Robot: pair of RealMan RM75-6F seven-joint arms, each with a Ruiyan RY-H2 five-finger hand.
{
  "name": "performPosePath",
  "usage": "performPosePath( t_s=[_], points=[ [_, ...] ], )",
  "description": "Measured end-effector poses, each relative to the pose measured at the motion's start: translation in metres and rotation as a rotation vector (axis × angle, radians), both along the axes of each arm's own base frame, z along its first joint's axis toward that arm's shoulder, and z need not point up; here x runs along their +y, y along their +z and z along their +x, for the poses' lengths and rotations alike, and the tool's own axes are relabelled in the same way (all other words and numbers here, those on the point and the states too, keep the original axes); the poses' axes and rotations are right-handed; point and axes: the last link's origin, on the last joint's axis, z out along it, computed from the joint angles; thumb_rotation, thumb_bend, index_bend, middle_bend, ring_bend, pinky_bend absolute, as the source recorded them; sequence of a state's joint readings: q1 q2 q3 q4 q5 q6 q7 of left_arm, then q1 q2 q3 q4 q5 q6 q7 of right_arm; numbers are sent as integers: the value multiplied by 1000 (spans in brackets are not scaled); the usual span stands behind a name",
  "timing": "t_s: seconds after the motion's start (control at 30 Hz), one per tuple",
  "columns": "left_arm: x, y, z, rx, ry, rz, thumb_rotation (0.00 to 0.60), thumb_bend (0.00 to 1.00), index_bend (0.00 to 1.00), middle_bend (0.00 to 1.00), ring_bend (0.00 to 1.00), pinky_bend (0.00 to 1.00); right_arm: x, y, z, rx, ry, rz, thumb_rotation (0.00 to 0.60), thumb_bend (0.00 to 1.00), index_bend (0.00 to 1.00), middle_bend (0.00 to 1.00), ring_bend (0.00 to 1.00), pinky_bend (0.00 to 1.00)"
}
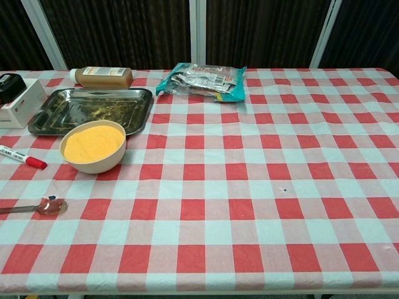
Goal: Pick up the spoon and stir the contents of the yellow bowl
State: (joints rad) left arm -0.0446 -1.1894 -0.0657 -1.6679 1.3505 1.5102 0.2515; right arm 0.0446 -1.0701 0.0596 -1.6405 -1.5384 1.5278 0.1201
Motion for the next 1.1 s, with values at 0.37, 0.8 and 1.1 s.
performPosePath(
  t_s=[0.37, 0.8, 1.1],
  points=[
    [7, 0, 6, -16, -35, -18, 600, 0, 315, 345, 269, 224, -2, 6, 2, 10, 30, -10, 600, 194, 115, 274, 114, 216],
    [51, -55, 32, -109, -109, -311, 600, 94, 529, 803, 843, 950, -11, 7, 4, 27, 27, 12, 600, 193, 115, 279, 113, 216],
    [52, -110, 45, -160, -80, -467, 600, 182, 565, 934, 926, 1000, -15, 4, 2, 35, 7, 24, 600, 193, 115, 280, 113, 216]
  ],
)
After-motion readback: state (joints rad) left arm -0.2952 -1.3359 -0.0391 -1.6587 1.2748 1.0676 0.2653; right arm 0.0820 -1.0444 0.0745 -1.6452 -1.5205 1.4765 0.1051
